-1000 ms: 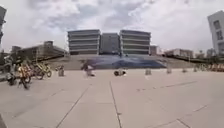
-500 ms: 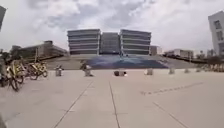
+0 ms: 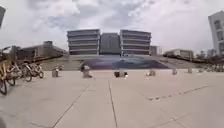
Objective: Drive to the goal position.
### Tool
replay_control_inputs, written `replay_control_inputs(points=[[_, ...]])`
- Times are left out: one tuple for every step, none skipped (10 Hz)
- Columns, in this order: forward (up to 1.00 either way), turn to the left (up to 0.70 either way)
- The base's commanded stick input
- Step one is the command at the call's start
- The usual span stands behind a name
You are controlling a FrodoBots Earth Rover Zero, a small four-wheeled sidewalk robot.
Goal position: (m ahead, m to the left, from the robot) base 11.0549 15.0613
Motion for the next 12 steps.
replay_control_inputs(points=[[0.7, 0.29], [0.7, 0.3], [0.7, 0.05], [0.7, 0.0], [0.7, 0.0], [0.7, 0.0], [0.7, 0.0], [0.7, 0.0], [0.7, 0.0], [0.7, 0.0], [0.7, 0.0], [0.7, 0.0]])
